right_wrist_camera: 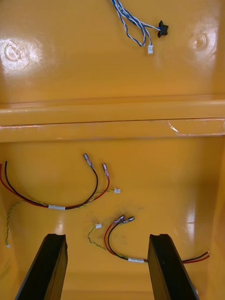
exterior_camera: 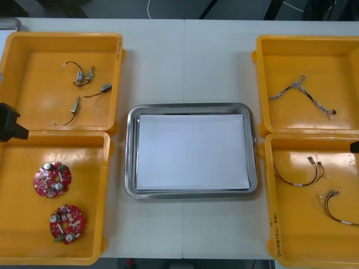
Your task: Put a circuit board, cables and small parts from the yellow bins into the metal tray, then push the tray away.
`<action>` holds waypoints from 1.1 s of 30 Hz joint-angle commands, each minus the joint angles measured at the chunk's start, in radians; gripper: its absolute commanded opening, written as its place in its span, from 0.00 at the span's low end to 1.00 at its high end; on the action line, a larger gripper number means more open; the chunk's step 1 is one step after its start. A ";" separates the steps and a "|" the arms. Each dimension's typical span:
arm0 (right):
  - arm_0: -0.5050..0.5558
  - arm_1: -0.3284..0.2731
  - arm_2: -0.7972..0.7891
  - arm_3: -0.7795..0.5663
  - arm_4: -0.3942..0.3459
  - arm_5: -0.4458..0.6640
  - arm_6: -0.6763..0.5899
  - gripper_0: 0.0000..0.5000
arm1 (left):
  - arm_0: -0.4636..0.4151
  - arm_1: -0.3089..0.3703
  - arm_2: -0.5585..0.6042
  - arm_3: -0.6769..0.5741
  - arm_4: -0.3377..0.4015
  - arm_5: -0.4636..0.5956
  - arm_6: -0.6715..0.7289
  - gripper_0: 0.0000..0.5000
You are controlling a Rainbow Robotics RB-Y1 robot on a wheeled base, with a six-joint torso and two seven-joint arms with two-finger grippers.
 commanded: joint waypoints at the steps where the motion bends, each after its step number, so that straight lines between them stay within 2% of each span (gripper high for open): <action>1: 0.016 -0.040 0.013 -0.007 -0.007 0.003 0.001 1.00 | 0.013 0.045 0.028 -0.024 0.008 0.007 -0.116 1.00; 33: 0.016 -0.040 0.013 -0.007 -0.007 0.003 0.001 1.00 | 0.013 0.045 0.028 -0.024 0.008 0.007 -0.116 1.00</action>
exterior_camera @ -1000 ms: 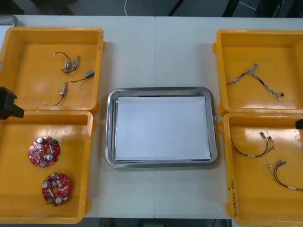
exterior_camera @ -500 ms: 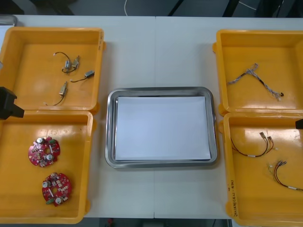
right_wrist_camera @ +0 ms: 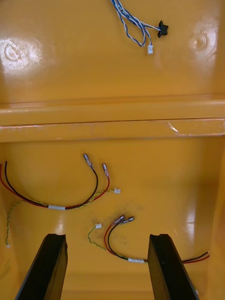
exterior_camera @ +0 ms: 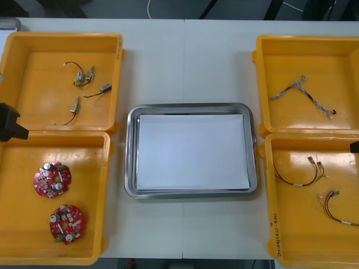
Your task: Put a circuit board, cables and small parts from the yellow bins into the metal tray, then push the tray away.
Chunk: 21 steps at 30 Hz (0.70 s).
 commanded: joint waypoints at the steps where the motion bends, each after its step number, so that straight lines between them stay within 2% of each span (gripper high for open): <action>1: 0.016 -0.040 0.013 -0.007 -0.007 0.003 0.001 1.00 | 0.013 0.045 0.028 -0.024 0.008 0.007 -0.116 1.00; 21: 0.016 -0.040 0.013 -0.007 -0.007 0.003 0.001 1.00 | 0.013 0.045 0.028 -0.024 0.008 0.007 -0.116 1.00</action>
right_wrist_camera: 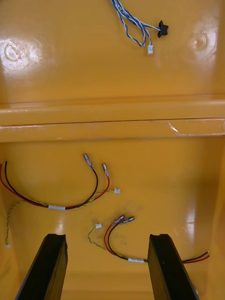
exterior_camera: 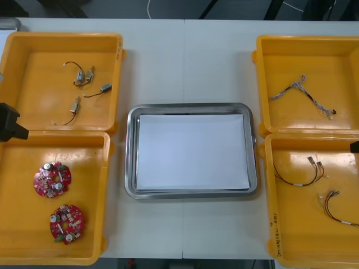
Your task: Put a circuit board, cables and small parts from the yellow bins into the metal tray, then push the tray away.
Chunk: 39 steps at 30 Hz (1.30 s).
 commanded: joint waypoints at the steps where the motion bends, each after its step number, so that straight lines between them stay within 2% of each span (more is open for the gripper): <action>1: 0.016 -0.040 0.013 -0.007 -0.007 0.003 0.001 1.00 | 0.013 0.045 0.028 -0.024 0.008 0.007 -0.116 1.00; 39: 0.016 -0.040 0.013 -0.007 -0.007 0.003 0.001 1.00 | 0.013 0.045 0.028 -0.024 0.008 0.007 -0.116 1.00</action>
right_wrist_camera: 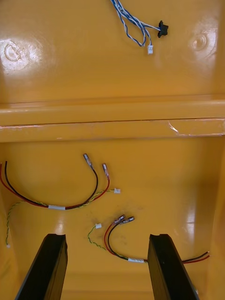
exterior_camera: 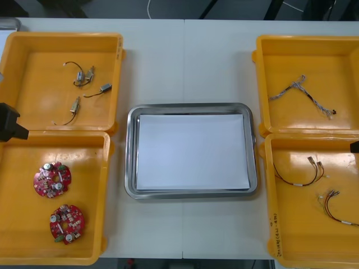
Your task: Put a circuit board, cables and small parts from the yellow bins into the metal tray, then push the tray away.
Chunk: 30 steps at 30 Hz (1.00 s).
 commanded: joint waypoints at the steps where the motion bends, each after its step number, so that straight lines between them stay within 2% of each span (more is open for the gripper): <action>1: 0.016 -0.040 0.013 -0.007 -0.007 0.003 0.001 1.00 | 0.013 0.045 0.028 -0.024 0.008 0.007 -0.116 1.00; 16: 0.016 -0.040 0.013 -0.007 -0.007 0.003 0.001 1.00 | 0.013 0.045 0.028 -0.024 0.008 0.007 -0.116 1.00; 18: -0.009 -0.029 0.013 -0.007 -0.008 0.003 0.001 1.00 | 0.013 0.045 0.028 -0.024 0.008 0.007 -0.116 1.00; 19: -0.016 -0.018 0.010 -0.005 -0.008 0.003 0.002 1.00 | 0.044 0.013 -0.002 -0.007 0.008 0.007 -0.111 1.00; 21: -0.029 -0.017 0.005 -0.008 -0.011 0.003 0.005 1.00 | 0.047 0.000 -0.008 -0.007 0.006 0.007 -0.108 1.00; 30: -0.012 -0.009 0.011 -0.010 -0.014 0.003 -0.004 1.00 | 0.036 0.002 -0.012 -0.007 0.008 0.007 -0.036 1.00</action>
